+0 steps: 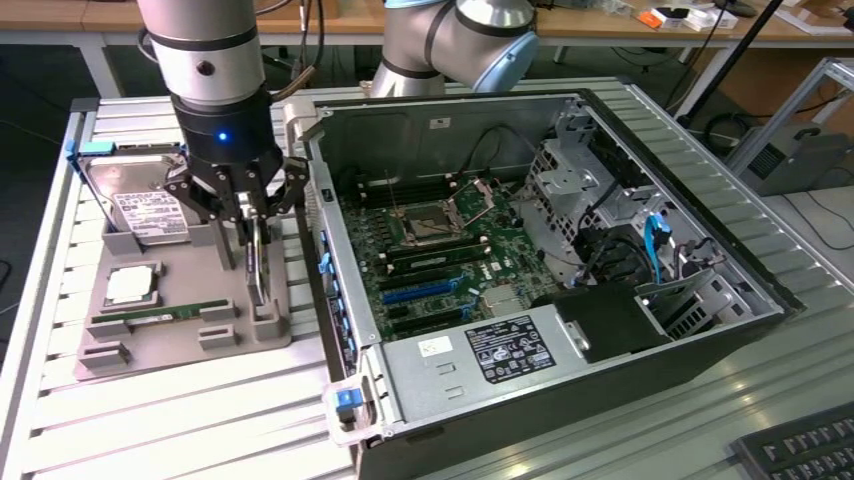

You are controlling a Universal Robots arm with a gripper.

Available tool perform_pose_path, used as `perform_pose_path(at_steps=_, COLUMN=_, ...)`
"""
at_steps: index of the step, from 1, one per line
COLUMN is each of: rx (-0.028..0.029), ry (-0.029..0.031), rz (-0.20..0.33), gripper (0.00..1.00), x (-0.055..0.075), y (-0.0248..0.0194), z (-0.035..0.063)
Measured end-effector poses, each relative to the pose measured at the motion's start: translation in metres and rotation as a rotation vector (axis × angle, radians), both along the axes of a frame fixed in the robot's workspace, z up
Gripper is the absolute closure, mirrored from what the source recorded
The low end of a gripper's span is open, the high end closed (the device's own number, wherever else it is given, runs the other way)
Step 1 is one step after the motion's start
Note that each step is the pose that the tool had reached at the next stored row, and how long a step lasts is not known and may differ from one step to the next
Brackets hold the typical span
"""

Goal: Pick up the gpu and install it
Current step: 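Pick up the gpu and move the gpu toward the slot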

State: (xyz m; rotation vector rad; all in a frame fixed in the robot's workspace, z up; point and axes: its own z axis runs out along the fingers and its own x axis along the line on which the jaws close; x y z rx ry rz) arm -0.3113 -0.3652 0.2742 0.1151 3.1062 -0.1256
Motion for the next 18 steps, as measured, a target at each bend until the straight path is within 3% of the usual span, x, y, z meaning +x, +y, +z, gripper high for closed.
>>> perform_pose_path(at_steps=18, rx=0.0000, ry=-0.0001, rz=0.000, gripper=0.73, x=0.0000, y=0.0000, z=0.0077)
